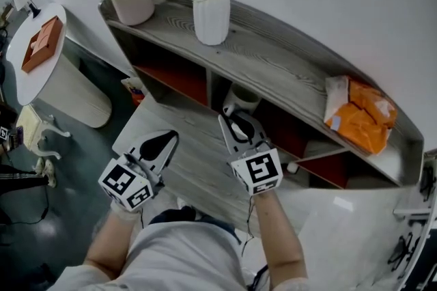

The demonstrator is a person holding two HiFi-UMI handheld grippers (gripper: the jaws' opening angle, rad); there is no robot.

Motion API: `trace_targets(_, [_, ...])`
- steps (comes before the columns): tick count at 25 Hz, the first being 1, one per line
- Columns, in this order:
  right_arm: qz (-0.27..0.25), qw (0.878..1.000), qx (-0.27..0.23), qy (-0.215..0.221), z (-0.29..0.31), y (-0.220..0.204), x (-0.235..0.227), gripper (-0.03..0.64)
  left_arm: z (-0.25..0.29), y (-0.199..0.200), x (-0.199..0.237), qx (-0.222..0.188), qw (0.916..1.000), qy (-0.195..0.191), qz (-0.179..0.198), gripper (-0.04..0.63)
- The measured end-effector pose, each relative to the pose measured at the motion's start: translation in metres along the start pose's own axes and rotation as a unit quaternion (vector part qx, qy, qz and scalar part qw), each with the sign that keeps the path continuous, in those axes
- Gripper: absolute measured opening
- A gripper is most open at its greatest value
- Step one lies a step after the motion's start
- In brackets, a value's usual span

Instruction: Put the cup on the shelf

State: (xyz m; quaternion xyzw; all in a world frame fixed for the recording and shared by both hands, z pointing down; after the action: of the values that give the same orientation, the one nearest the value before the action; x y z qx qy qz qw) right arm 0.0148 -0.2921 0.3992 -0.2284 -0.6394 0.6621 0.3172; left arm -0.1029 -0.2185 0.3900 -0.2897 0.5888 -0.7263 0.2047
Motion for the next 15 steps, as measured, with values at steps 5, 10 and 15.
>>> trace_targets(5, [-0.006, 1.000, 0.023, -0.006, 0.007, -0.009, -0.005, 0.041, -0.001, -0.005, 0.003, 0.002, 1.0000, 0.006, -0.005, 0.017])
trace_targets(10, [-0.003, 0.998, 0.055, -0.020, 0.014, -0.015, -0.009, 0.041, -0.004, -0.009, 0.004, 0.005, 0.9999, 0.011, -0.011, 0.017])
trace_targets(15, [0.000, 0.997, 0.070, -0.023, 0.018, -0.019, -0.010, 0.041, -0.008, -0.012, 0.005, 0.005, 0.9997, 0.019, -0.013, 0.017])
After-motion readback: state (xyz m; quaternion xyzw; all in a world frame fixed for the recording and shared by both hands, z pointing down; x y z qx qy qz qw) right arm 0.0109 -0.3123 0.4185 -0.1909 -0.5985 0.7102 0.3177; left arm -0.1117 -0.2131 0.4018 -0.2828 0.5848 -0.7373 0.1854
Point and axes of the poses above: the fingertips, and each gripper's own axes: z forward along the fingers, x to its left, y out of its top, the point moved 2 cm from there along -z, backward along the fingers, and after that the axes turned 2 degrees about -y, right-handed, at the moved point
